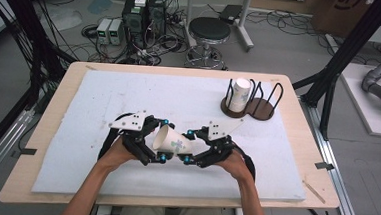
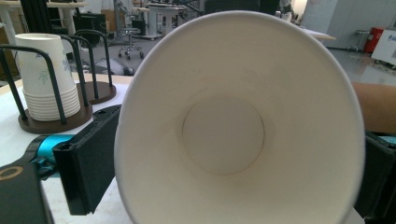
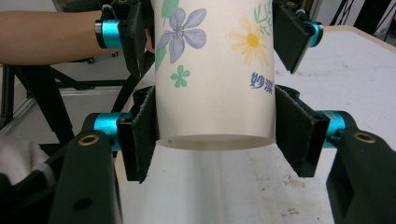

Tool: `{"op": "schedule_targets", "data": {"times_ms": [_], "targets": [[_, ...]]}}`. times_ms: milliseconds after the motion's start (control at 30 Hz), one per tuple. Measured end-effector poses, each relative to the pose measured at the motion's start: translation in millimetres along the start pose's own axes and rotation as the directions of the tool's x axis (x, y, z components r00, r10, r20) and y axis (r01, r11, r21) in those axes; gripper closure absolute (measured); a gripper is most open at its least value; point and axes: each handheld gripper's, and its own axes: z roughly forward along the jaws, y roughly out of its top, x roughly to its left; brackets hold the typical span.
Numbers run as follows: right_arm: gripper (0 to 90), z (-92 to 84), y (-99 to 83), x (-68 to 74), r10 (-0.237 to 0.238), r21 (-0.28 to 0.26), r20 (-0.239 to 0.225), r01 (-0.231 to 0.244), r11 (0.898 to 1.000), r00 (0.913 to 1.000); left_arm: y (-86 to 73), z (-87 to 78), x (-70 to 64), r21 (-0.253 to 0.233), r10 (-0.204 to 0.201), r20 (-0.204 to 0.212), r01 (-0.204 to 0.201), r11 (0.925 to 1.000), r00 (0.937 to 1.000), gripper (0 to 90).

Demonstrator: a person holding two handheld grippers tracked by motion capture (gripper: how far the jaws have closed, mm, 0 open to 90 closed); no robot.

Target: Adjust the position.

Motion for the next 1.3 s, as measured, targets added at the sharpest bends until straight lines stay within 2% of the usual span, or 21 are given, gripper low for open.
{"op": "schedule_targets", "data": {"times_ms": [167, 233, 433, 633, 933, 1033, 1100, 1133, 1300], "targets": [[36.8, 1.4, -0.2, 0.5, 0.001, 0.000, -0.008, -0.001, 1.000, 1.0000, 0.6, -0.2, 0.7, -0.006, 0.005, 0.014, -0.005, 1.0000, 0.9999, 10.1], [36.8, 2.2, -0.1, 0.6, -0.003, 0.002, -0.010, 0.003, 1.000, 0.9999, 0.3, -0.6, 1.1, -0.011, 0.010, 0.034, -0.009, 0.9999, 0.9994, 15.0], [37.0, 4.4, 0.4, 1.3, -0.006, 0.001, -0.015, 0.006, 1.000, 0.9999, 1.7, -2.5, -0.8, -0.028, 0.042, 0.048, -0.041, 0.9988, 0.9980, 28.1], [37.7, 3.6, 0.5, 1.2, -0.013, 0.001, -0.011, 0.013, 1.000, 0.9999, 2.8, -3.7, -2.2, -0.026, 0.062, 0.038, -0.061, 0.9978, 0.9973, 31.4], [37.6, 3.6, 0.3, 1.3, -0.014, 0.001, -0.009, 0.014, 1.000, 0.9999, 3.0, -3.7, -3.0, -0.022, 0.063, 0.035, -0.062, 0.9978, 0.9974, 32.1], [35.0, 4.5, 0.2, 2.2, -0.010, 0.002, -0.009, 0.010, 1.000, 0.9999, 3.0, -3.6, -3.0, -0.015, 0.066, 0.031, -0.066, 0.9977, 0.9973, 31.3], [21.3, 5.1, 0.0, 2.1, 0.006, 0.000, 0.008, -0.006, 1.000, 0.9999, 3.1, -4.3, -3.1, -0.017, 0.065, 0.029, -0.065, 0.9977, 0.9974, 31.1], [19.3, 5.1, -0.3, 1.8, 0.030, -0.001, 0.016, -0.030, 1.000, 0.9994, 3.3, -4.9, -3.0, -0.017, 0.066, 0.027, -0.066, 0.9977, 0.9974, 31.2], [18.2, 3.2, -0.7, 1.7, 0.030, -0.005, 0.021, -0.030, 1.000, 0.9993, 3.2, -7.6, -2.6, -0.009, 0.064, 0.013, -0.064, 0.9979, 0.9978, 31.0]]}}
